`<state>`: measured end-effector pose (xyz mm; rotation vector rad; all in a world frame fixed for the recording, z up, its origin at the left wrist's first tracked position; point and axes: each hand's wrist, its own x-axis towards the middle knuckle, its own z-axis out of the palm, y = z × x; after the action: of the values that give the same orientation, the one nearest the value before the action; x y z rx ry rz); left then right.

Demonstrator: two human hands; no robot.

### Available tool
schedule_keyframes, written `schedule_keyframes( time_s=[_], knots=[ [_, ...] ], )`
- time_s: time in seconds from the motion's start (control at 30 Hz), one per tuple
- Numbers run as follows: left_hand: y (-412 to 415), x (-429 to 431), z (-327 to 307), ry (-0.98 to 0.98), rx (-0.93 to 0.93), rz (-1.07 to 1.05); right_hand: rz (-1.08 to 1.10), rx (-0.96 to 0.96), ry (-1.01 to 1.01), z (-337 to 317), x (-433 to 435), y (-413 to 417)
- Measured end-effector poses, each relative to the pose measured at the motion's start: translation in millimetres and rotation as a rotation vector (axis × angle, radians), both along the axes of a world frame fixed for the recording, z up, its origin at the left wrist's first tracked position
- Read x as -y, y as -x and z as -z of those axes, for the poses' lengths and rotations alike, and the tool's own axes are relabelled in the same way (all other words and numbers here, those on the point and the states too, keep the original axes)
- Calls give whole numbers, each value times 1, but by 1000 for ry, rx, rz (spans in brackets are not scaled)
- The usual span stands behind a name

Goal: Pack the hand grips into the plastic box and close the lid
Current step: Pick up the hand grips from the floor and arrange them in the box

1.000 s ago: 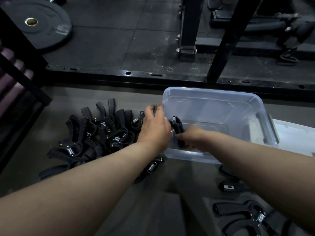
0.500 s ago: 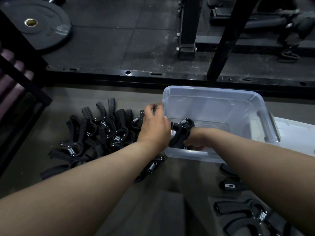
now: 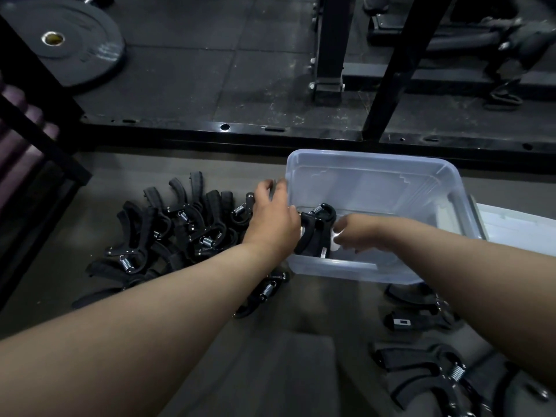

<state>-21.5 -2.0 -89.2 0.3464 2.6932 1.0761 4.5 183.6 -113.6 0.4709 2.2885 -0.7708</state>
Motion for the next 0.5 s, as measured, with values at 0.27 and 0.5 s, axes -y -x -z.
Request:
schedule_keyframes(
  time_s=[0.27,0.5],
  knots=[
    [0,-5,-3,68,3,35,-43,-423,10,-42,-36,-52],
    [-20,-17,-10,132,59,-127,-171,-679,-149,-62,-58,-134]
  ],
)
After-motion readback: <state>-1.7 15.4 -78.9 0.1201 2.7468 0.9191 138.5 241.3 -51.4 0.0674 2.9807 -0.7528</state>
